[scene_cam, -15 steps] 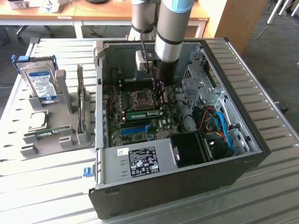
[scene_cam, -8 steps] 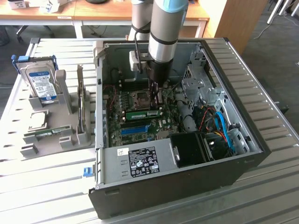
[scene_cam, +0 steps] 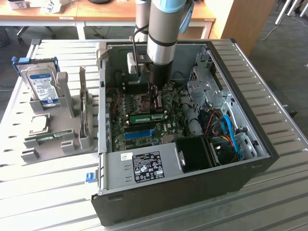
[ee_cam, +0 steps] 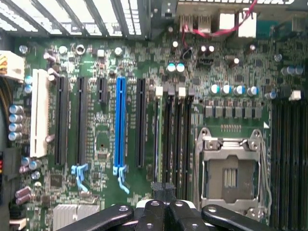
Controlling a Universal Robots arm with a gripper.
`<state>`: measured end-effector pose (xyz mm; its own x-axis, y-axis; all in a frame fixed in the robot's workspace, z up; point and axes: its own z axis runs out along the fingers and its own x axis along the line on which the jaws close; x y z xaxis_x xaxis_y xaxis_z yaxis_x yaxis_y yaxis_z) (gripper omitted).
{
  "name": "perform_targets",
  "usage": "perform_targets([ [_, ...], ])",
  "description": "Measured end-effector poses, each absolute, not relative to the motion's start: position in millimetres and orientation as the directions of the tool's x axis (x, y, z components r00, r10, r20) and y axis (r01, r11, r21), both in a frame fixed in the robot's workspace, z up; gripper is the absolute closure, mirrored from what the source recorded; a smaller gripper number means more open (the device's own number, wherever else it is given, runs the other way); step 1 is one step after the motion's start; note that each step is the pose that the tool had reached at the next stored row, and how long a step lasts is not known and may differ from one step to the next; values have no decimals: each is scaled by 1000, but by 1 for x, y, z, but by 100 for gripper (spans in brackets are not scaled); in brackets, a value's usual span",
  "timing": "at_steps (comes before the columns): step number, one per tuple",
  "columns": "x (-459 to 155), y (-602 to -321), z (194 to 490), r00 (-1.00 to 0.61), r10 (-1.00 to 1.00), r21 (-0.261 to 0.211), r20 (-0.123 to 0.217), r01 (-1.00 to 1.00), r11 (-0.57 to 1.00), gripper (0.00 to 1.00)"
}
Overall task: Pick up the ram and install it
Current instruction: 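Press down the ram until it locks into place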
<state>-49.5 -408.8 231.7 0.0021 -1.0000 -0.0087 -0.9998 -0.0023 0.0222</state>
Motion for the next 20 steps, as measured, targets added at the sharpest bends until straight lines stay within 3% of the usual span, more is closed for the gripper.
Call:
perform_targets([
  [20, -82, -409, 232, 2, -1000, 20, -9, -1000, -2, 89],
])
